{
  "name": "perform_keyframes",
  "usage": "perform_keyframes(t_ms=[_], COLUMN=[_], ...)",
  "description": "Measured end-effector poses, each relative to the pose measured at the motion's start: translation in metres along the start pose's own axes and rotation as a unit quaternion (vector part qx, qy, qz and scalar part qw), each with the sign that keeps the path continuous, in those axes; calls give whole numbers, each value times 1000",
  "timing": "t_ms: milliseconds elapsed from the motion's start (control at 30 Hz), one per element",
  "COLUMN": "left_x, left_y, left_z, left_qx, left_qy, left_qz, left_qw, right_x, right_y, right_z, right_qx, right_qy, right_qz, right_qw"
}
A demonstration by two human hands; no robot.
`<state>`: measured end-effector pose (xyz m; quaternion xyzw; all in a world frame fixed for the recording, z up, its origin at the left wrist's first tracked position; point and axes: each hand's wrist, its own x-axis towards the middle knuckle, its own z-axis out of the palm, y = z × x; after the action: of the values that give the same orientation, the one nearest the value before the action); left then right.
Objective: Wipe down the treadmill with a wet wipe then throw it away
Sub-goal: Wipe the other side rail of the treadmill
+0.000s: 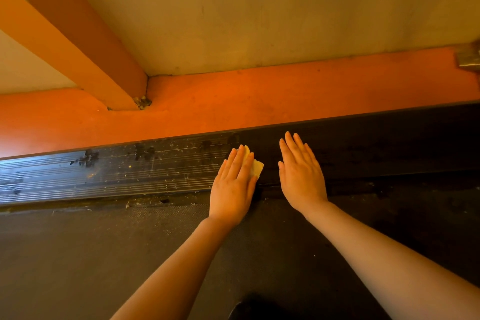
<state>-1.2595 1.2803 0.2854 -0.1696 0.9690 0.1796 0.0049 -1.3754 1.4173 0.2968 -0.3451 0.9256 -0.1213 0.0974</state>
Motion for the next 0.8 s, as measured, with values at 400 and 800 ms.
perform_keyframes(t_ms=[400,800], left_x=[33,11], left_y=[-12,-12], left_z=[-12,-9], left_qx=[16,17], left_qy=[-14,-10], left_qz=[-11,-15], left_qw=[1000,1000], right_x=[0,1], right_y=[-1,-8], right_z=[2,0], right_qx=[-3,5], right_qy=[11,-2], right_qz=[1,-27], right_qw=[1000,1000])
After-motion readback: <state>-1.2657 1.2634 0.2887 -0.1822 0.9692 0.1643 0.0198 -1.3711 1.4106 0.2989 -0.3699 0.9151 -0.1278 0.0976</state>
